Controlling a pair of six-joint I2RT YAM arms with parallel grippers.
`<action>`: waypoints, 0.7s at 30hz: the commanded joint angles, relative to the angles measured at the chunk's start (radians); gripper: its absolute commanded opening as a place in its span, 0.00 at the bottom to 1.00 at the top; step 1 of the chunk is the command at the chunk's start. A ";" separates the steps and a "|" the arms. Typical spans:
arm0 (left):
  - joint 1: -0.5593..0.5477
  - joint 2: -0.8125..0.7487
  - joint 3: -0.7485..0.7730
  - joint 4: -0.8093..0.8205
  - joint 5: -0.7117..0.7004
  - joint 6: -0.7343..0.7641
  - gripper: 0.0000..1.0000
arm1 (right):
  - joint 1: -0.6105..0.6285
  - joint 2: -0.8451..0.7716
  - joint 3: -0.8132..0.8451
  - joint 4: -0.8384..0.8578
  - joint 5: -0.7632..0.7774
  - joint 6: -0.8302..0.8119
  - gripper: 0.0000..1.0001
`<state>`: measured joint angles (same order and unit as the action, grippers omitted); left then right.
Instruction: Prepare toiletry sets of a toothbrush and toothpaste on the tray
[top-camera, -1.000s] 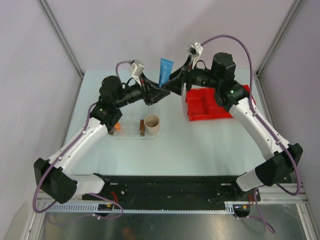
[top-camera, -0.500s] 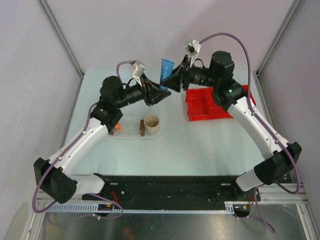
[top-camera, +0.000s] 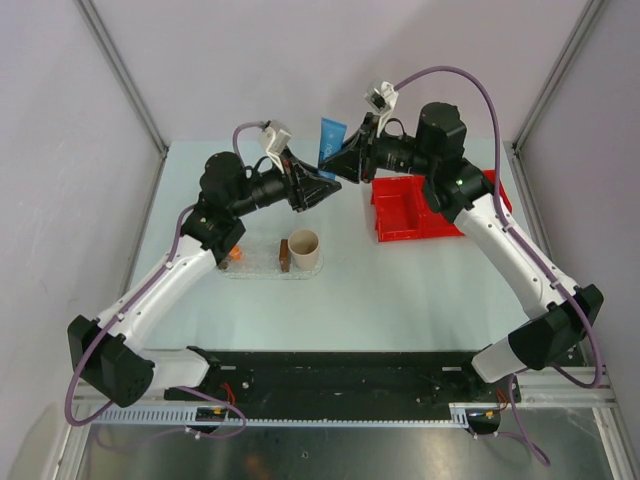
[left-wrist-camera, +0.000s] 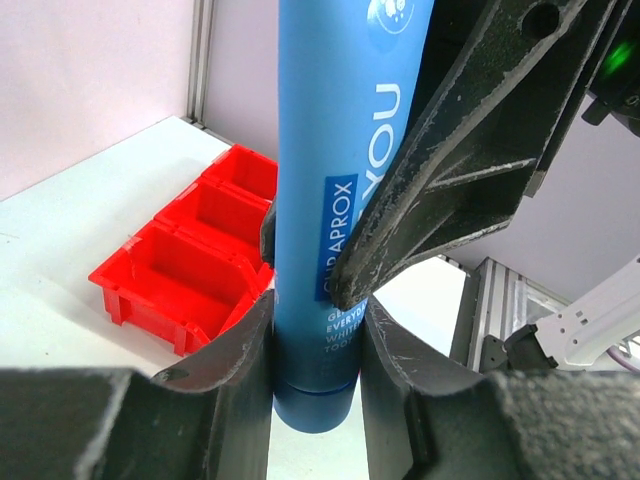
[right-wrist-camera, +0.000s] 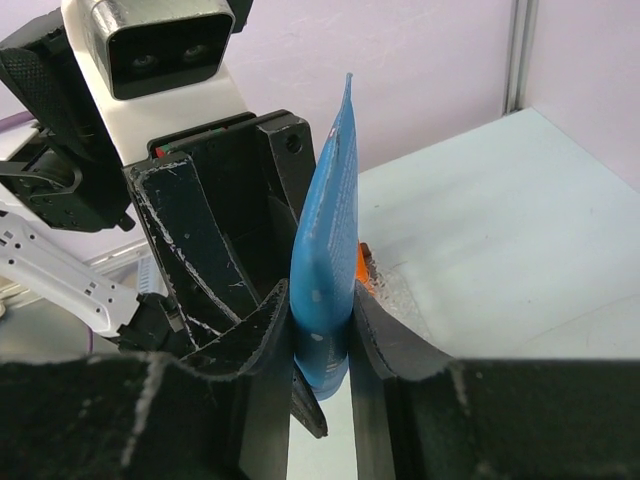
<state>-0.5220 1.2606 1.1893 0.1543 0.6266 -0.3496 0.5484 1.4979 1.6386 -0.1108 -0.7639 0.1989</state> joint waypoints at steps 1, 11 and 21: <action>0.004 -0.050 0.012 0.042 -0.005 0.044 0.29 | 0.010 -0.034 0.040 -0.053 0.060 -0.072 0.03; 0.013 -0.073 -0.011 -0.001 -0.048 0.124 0.63 | 0.010 -0.062 0.059 -0.110 0.103 -0.128 0.00; 0.028 -0.095 -0.023 -0.062 -0.059 0.242 0.77 | 0.008 -0.087 0.058 -0.164 0.101 -0.196 0.00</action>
<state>-0.5091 1.2098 1.1706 0.1108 0.5705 -0.1875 0.5571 1.4693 1.6482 -0.2829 -0.6601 0.0463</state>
